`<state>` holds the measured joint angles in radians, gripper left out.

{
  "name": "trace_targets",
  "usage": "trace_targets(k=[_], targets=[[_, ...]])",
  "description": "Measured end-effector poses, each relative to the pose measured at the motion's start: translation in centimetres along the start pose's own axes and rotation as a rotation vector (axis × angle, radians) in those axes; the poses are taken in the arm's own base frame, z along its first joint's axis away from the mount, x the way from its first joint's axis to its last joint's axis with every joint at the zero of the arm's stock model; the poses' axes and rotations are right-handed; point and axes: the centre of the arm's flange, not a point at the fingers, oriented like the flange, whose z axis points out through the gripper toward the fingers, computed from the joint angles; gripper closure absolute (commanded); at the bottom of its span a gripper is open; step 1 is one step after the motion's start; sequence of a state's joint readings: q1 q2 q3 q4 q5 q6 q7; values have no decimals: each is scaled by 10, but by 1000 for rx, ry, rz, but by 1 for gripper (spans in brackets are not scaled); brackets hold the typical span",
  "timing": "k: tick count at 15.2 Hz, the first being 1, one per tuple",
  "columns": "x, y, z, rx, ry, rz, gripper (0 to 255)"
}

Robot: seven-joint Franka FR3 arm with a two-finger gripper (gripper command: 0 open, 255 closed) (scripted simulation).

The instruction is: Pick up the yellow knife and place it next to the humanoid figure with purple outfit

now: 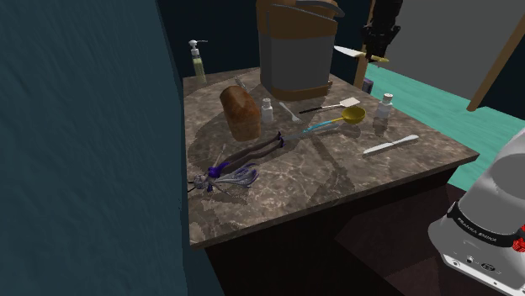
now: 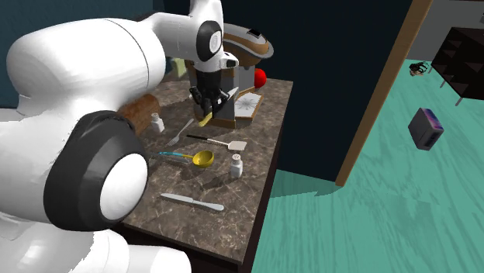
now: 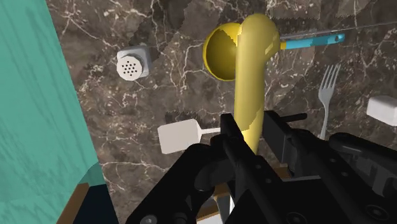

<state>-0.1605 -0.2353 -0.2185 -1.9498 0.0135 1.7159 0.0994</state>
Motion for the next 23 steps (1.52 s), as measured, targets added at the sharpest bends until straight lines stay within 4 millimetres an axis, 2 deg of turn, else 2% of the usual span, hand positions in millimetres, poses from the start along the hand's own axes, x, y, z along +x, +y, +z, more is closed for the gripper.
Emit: trace_targets(k=[15, 23], targets=[[-115, -164, 10, -1, 0, 0, 255], [-173, -245, 18, -1, 0, 1, 255]])
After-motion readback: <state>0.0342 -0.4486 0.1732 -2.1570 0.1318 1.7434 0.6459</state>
